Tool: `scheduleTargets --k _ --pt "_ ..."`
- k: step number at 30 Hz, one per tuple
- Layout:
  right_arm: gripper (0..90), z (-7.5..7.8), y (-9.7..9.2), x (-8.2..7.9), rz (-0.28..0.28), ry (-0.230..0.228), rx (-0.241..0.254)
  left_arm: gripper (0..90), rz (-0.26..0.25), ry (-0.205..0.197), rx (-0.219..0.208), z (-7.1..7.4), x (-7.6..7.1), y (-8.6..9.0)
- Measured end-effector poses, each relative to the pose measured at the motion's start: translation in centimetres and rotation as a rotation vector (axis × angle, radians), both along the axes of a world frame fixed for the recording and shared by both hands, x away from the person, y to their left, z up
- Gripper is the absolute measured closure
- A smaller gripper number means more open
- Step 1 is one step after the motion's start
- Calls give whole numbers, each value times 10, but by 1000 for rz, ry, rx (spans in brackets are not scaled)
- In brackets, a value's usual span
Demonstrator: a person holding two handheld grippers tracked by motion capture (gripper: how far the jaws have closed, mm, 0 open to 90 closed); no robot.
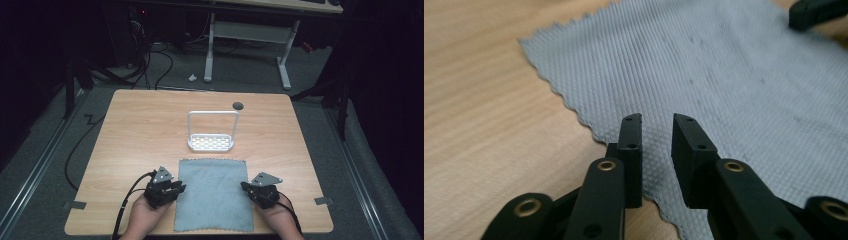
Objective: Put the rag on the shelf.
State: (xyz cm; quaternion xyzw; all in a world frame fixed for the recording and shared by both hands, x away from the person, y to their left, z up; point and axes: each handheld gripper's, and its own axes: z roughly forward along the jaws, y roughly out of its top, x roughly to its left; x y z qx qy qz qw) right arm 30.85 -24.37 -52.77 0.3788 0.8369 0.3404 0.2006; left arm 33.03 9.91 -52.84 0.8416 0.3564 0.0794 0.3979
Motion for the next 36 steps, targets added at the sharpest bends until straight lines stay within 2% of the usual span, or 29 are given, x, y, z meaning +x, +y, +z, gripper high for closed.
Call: scheduleTargets --k 2,4,6,9,12,13,14,15,17,18,20,21,22,23,24,26,28,31,32,33,35,36 --pt "900 0 -1 0 -2 4 2 762 2 -4 -6 -1 -1 0" --pt "900 0 -1 -2 5 5 7 769 -1 19 -18 0 -3 4" --pt "900 0 -2 -4 14 3 8 768 -10 19 -24 -1 -6 5" --pt "900 0 -3 -8 21 10 13 767 -23 24 -18 0 -10 6" --pt "900 0 -5 -15 48 18 19 767 -52 39 -11 1 -20 8" --pt "900 0 -5 -17 55 20 21 766 -54 42 -12 1 -23 8" --pt "900 0 -5 -19 63 23 26 766 -37 55 -38 1 -26 7" --pt "900 0 -6 -22 66 30 32 767 -47 53 -25 2 -27 8" --pt "900 1 -5 -27 81 35 32 766 -46 63 -30 2 -28 9" --pt "900 1 -4 -29 88 34 25 765 -69 55 0 3 -27 11" --pt "897 1 -3 -30 93 31 20 756 -72 56 -1 3 -27 11" --pt "890 2 -2 -31 94 30 22 756 -50 62 -34 2 -28 9" --pt "865 4 -3 -31 90 9 34 713 -57 11 -1 3 -25 13" --pt "850 5 -3 -30 82 -3 39 689 -1 8 -66 2 -26 12" --pt "832 6 -4 -30 72 -12 48 665 16 -8 -81 2 -22 15" --pt "814 6 -7 -29 50 -30 48 664 40 -55 -56 4 -8 25" --pt "807 6 -10 -28 38 -29 54 654 92 -63 -83 7 4 28" --pt "798 6 -15 -26 25 -29 62 649 117 -67 -94 8 19 26" --pt "793 6 -16 -26 23 -29 65 646 117 -67 -94 8 19 26" --pt "792 6 -17 -26 21 -30 65 645 145 -57 -85 5 30 22" --pt "792 7 -20 -25 15 -33 72 650 148 -39 -88 2 38 17" --pt "788 7 -21 -26 8 -32 73 650 146 -35 -77 1 41 14"
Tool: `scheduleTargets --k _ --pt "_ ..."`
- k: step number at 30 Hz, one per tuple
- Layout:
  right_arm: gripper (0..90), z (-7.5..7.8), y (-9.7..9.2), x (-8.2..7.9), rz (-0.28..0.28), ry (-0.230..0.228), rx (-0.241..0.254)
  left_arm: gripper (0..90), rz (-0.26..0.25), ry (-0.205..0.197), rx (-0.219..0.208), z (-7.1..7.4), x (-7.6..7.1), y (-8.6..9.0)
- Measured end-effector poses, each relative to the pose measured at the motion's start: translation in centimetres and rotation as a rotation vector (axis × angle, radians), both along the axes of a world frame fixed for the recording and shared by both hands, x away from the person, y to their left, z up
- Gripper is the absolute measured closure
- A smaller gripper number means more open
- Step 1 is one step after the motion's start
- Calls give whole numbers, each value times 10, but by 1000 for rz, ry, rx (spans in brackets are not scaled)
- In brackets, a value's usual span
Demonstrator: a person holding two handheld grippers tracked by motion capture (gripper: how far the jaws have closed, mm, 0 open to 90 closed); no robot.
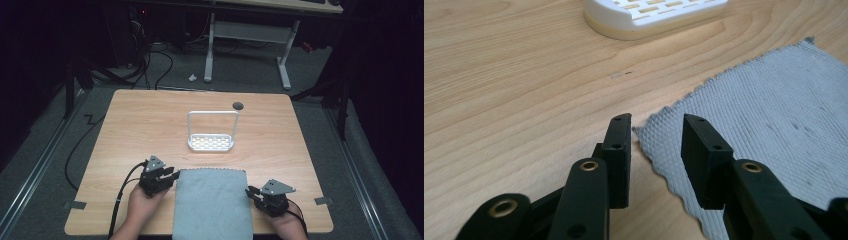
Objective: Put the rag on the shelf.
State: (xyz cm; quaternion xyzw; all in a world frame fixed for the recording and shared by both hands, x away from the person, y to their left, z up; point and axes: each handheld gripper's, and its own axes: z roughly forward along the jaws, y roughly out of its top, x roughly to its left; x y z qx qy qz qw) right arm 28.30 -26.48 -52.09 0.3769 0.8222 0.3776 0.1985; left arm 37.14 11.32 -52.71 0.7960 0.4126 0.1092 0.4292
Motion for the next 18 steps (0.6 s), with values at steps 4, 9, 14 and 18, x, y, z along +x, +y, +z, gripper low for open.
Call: scheduleTargets --k 4,9,14,18 --pt "778 -1 -5 2 -20 9 12 641 23 9 18 -4 7 -5" --pt "771 -1 -9 4 -44 10 29 649 13 11 27 -7 8 -9" --pt "749 -1 -10 5 -63 7 42 668 3 -19 59 -7 4 -13" --pt "674 -2 -9 8 -88 12 46 794 -22 -50 104 -7 1 -18"
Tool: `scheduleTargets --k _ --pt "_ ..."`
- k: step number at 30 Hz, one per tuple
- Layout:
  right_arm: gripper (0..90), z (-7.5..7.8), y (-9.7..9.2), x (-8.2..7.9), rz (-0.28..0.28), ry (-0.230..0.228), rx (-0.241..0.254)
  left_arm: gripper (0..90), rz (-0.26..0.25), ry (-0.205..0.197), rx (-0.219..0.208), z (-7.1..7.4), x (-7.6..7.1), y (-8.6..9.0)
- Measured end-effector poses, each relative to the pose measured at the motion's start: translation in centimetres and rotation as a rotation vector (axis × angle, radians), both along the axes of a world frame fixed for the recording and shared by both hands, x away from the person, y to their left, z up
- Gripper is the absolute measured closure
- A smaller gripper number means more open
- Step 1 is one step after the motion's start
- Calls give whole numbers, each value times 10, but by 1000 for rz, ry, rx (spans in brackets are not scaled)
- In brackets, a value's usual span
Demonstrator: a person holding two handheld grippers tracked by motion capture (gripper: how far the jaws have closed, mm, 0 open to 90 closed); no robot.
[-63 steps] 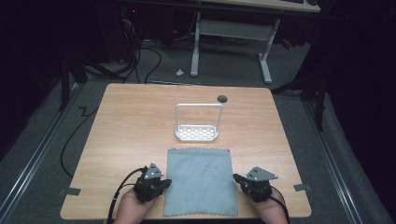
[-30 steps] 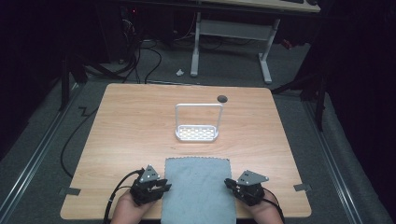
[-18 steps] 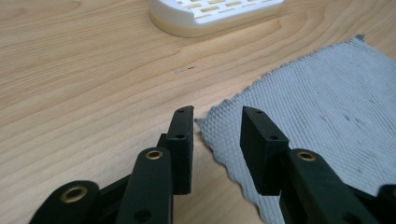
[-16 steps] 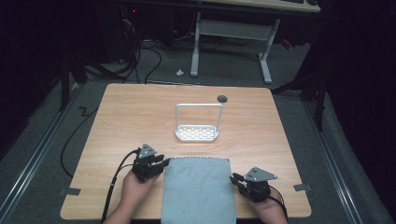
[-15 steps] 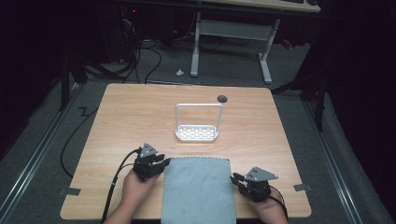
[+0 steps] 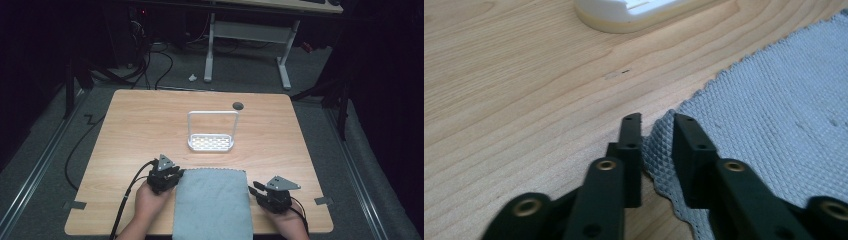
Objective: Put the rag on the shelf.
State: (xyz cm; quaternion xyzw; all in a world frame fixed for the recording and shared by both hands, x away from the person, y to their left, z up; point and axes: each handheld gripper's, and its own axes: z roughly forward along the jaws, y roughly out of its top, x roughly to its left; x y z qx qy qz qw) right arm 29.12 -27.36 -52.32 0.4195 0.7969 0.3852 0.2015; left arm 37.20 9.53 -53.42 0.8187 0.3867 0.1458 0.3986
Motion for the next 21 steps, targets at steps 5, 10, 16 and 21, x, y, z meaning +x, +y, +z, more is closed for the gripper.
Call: scheduleTargets --k 5,10,16,21 --pt "654 4 10 11 -47 9 31 875 -25 4 0 0 0 0" --pt "641 16 23 29 -61 -19 -21 882 -31 32 -30 0 2 4" --pt "623 9 31 55 -115 20 -6 882 -30 48 -49 0 3 6" --pt "611 -2 31 60 -135 63 -5 880 -24 50 -55 -1 2 6"
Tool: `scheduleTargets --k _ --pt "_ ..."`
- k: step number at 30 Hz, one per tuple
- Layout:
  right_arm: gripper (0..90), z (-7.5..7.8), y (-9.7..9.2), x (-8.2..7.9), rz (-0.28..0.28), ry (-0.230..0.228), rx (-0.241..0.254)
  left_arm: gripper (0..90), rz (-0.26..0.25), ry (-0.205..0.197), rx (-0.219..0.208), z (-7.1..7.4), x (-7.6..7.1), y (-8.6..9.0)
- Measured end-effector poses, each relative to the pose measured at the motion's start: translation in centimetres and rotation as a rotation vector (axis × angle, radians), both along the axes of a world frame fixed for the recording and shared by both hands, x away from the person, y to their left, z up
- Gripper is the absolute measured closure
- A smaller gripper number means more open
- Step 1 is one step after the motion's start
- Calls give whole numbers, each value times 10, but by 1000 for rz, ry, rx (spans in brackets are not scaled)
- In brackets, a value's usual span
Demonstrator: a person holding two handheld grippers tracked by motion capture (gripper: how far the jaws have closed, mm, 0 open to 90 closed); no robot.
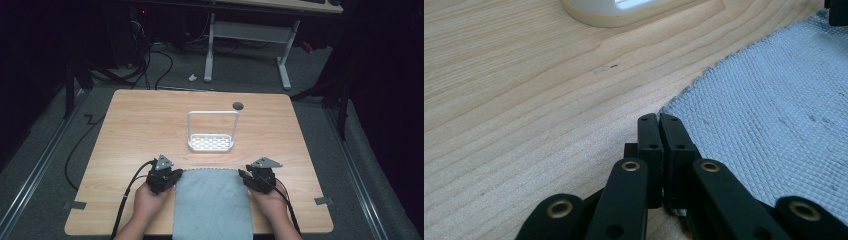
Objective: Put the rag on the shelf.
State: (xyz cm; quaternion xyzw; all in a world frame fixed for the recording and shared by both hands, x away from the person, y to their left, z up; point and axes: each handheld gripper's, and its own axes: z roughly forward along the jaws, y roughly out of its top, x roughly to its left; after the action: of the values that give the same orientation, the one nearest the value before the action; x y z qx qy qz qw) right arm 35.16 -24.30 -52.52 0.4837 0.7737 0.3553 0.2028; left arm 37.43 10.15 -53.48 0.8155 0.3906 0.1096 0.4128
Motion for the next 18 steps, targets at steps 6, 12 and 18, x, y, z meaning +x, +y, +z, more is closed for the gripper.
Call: scheduleTargets --k 6,12,18 --pt "623 -5 5 -2 14 1 -29 880 1 1 2 0 0 0" --pt "718 -5 8 -4 34 -7 -36 880 1 -7 11 0 -1 0" --pt "865 -5 12 -6 61 -5 -43 881 0 -1 5 0 0 0"
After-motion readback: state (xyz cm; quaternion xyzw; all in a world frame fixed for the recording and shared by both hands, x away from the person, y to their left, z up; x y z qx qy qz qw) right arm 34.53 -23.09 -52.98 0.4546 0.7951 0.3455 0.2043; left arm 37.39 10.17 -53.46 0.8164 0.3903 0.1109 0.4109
